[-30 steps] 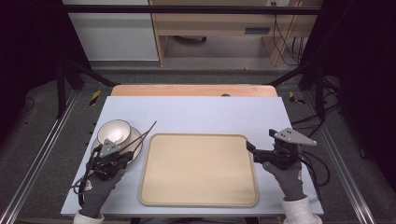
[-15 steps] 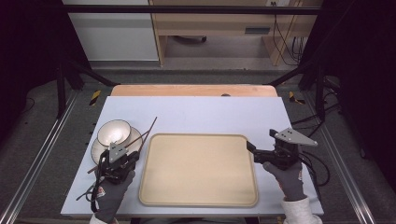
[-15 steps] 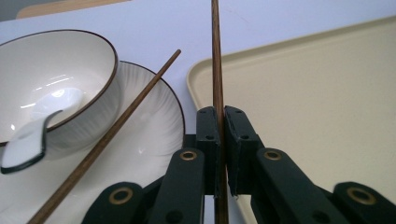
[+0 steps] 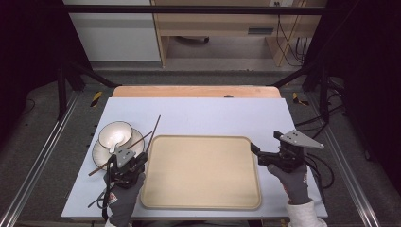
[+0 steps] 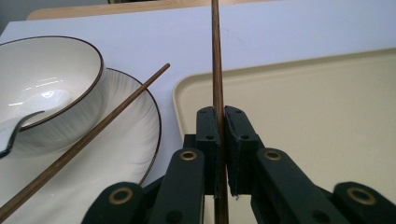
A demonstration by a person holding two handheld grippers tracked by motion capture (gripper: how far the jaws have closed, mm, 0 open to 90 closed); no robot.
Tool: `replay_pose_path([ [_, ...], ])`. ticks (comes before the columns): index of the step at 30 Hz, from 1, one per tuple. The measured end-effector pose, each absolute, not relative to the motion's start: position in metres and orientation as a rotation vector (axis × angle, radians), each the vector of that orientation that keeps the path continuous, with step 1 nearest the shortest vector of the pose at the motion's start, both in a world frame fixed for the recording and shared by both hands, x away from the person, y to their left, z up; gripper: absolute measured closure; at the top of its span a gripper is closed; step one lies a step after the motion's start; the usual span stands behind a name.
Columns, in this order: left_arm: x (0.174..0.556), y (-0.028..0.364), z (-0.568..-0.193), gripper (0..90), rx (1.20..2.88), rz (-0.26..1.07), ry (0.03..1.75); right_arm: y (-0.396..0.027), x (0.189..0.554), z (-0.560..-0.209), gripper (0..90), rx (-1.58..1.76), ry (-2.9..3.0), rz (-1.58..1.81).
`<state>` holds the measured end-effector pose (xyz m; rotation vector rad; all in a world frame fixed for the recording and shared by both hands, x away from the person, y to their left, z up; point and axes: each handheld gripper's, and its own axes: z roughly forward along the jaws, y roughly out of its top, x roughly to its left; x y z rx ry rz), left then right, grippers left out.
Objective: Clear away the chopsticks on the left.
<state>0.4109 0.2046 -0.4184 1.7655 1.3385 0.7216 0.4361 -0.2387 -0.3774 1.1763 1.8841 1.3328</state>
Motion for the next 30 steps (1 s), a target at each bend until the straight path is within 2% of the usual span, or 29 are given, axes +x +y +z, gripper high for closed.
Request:
replay_pose_path([
  [18,0.397,0.182,-0.454,84.7,1.687,0.708,1.434,-0.235,0.438,-0.38,4.1,1.176,1.905,1.322],
  [30,0.396,0.18,-0.478,84.7,1.701,0.686,1.494,-0.232,0.44,-0.382,4.1,1.179,1.917,1.308],
])
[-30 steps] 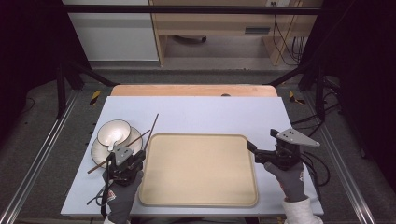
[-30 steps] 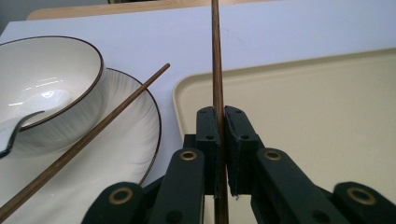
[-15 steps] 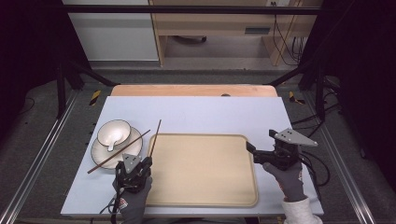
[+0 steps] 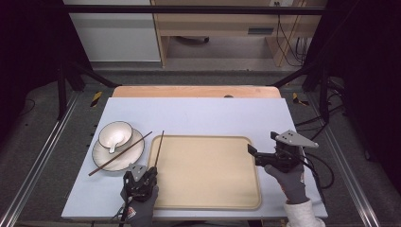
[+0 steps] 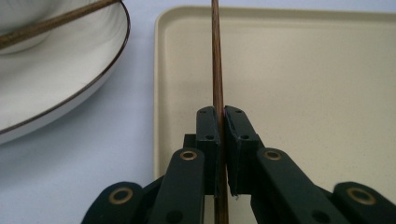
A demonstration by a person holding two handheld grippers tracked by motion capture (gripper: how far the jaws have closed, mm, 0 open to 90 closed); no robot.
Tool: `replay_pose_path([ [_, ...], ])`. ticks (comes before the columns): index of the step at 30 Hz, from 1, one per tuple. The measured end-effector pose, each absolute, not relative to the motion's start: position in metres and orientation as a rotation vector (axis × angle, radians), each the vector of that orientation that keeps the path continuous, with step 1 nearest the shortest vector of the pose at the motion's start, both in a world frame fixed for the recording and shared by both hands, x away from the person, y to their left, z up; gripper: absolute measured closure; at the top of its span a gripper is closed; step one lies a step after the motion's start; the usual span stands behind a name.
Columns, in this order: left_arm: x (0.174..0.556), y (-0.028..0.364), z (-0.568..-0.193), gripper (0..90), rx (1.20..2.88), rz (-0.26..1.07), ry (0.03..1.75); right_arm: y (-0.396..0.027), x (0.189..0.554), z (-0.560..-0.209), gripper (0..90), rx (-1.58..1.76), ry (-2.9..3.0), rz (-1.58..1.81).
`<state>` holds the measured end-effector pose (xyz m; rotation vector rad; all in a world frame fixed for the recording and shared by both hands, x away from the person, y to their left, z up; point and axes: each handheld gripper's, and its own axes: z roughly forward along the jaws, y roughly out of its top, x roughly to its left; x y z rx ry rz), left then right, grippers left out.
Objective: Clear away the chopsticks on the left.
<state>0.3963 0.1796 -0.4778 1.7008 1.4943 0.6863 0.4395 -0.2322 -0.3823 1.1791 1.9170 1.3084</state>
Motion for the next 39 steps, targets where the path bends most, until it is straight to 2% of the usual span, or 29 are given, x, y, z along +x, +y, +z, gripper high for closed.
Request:
replay_pose_path([
  [29,0.403,0.172,-0.478,82.6,1.831,0.65,1.518,-0.232,0.439,-0.382,4.0,1.179,1.917,1.304],
  [39,0.405,0.179,-0.446,73.1,1.809,0.655,1.39,-0.236,0.437,-0.379,4.0,1.182,1.902,1.322],
])
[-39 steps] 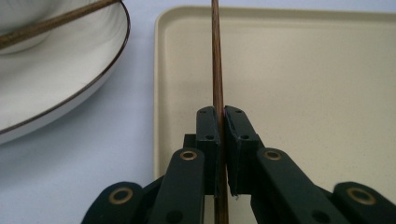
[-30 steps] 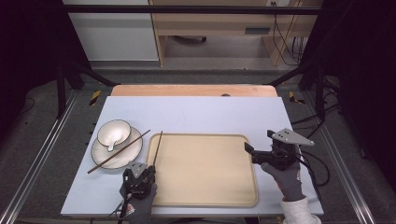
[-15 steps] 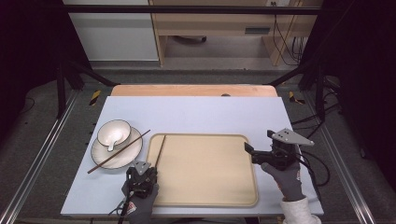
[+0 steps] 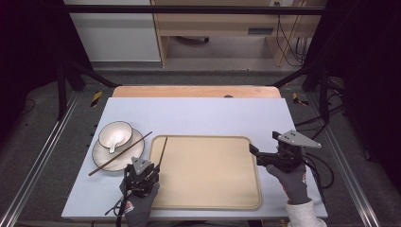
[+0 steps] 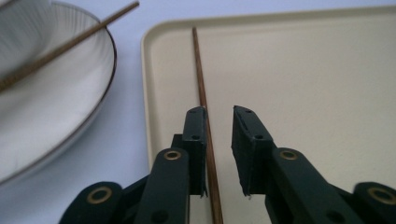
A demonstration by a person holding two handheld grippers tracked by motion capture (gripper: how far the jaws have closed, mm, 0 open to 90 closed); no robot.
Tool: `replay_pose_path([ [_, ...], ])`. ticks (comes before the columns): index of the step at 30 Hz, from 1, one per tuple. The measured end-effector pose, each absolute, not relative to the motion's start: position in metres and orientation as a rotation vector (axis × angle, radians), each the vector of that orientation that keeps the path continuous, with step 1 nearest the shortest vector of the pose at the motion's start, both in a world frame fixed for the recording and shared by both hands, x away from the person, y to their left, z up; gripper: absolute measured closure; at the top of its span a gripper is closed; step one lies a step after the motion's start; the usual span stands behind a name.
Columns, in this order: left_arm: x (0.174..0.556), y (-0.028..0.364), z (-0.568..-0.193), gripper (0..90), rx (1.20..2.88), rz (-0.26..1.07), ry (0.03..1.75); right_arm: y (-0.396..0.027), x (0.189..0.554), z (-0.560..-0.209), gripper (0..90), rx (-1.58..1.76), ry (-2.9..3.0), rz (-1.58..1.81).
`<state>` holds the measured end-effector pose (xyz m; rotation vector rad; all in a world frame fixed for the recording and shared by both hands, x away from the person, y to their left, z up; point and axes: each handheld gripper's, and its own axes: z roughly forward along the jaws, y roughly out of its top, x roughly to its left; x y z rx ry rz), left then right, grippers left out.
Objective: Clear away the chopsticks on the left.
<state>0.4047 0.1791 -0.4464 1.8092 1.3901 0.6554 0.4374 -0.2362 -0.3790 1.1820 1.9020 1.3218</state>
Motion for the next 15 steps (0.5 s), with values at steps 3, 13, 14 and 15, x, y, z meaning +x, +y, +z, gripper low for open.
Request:
replay_pose_path([
  [3,0.407,0.184,-0.434,67.6,1.828,0.674,1.326,-0.237,0.437,-0.379,4.0,1.181,1.899,1.324],
  [13,0.409,0.219,-0.41,45.1,1.861,0.563,1.158,-0.238,0.437,-0.378,4.0,1.182,1.895,1.328],
  [14,0.408,0.223,-0.41,42.8,1.869,0.556,1.142,-0.239,0.437,-0.378,4.0,1.181,1.895,1.329],
  [15,0.408,0.227,-0.411,40.6,1.875,0.55,1.125,-0.239,0.436,-0.377,4.0,1.183,1.894,1.329],
])
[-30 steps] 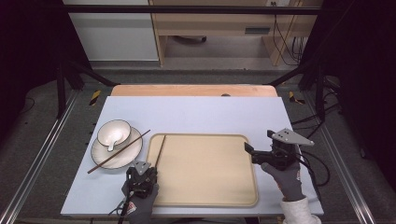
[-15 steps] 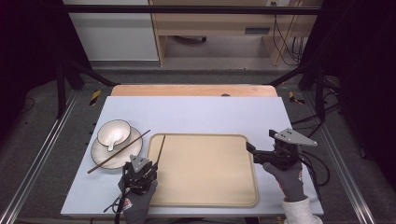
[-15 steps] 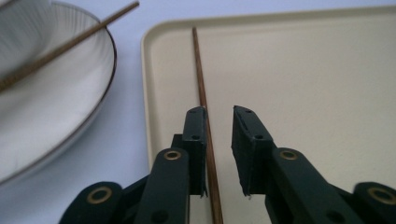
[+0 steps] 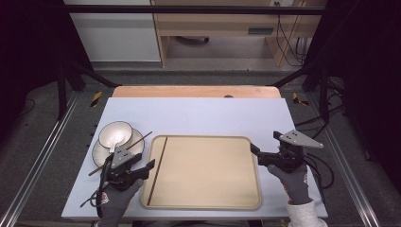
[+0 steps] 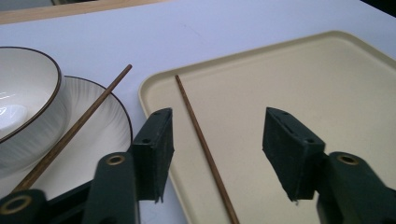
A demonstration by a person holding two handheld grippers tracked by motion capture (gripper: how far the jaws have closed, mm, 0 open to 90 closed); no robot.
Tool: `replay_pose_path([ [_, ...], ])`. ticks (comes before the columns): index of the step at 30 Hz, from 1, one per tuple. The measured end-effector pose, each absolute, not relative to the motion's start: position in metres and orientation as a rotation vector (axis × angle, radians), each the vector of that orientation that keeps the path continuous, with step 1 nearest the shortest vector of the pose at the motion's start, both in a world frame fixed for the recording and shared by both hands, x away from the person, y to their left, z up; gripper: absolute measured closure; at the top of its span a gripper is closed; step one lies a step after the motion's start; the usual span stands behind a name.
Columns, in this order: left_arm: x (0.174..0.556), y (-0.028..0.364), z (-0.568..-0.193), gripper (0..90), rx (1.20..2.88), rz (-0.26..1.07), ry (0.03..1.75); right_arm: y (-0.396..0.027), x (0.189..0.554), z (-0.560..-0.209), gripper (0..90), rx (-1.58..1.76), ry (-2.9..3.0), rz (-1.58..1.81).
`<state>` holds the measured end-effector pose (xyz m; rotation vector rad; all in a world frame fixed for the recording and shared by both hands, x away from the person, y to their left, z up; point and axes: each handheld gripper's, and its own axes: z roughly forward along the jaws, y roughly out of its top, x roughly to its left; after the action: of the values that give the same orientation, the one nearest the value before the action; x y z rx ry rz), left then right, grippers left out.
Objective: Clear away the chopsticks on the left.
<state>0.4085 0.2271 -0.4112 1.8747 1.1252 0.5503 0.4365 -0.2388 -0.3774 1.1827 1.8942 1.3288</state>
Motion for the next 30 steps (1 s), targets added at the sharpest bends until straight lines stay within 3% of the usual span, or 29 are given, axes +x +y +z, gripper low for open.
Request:
replay_pose_path([
  [8,0.406,0.244,-0.418,27.5,1.939,0.544,1.034,-0.238,0.436,-0.378,4.0,1.182,1.898,1.326],
  [16,0.405,0.263,-0.427,20.8,2.039,0.611,1.035,-0.239,0.436,-0.378,4.1,1.181,1.897,1.326],
  [30,0.414,0.313,-0.434,26.6,2.002,0.669,1.163,-0.236,0.438,-0.381,4.1,1.185,1.916,1.309],
])
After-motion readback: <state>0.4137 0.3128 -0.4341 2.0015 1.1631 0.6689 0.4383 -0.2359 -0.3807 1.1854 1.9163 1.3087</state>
